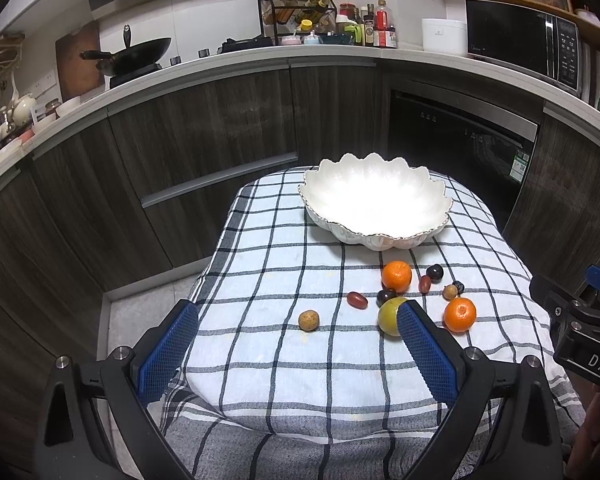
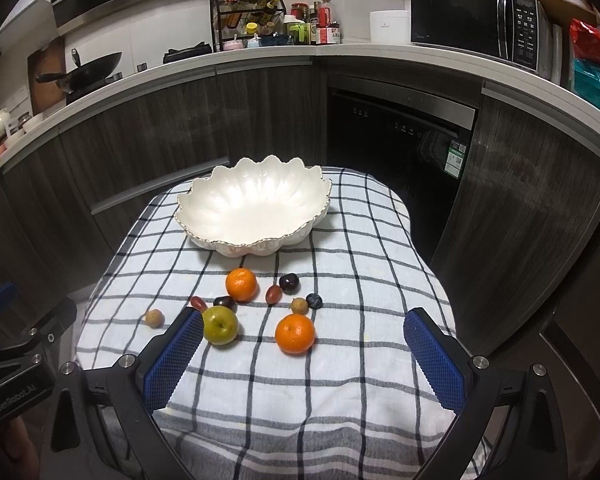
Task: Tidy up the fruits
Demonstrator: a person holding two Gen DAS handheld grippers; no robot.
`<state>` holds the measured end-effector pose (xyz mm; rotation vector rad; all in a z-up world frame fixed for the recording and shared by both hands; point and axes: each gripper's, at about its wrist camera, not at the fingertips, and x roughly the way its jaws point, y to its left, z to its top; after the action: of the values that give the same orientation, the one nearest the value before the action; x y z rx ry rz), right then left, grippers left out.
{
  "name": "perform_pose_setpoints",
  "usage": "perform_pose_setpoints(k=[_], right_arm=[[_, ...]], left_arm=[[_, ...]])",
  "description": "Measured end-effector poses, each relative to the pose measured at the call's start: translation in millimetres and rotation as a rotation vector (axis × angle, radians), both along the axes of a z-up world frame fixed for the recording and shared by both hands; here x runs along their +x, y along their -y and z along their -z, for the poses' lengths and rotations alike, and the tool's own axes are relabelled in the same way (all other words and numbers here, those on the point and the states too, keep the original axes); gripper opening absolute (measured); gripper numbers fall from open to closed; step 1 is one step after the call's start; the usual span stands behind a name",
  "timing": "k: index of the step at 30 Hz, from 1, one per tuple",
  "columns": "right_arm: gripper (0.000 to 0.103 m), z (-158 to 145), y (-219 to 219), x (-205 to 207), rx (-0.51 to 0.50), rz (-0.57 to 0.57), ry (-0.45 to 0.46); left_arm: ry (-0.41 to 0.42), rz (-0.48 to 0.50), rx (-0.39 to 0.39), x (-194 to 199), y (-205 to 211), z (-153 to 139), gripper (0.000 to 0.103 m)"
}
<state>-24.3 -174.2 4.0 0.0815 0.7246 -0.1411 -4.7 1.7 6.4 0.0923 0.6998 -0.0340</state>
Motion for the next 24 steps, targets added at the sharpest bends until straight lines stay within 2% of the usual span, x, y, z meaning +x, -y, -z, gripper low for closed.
perform_pose_setpoints(k=[24], right_arm=[[0.102, -6.7, 1.2, -4.5, 0.004, 0.0, 0.03]], left_arm=[[0.037, 0.004, 0.008, -6.4, 3.5, -6.9, 0.102]])
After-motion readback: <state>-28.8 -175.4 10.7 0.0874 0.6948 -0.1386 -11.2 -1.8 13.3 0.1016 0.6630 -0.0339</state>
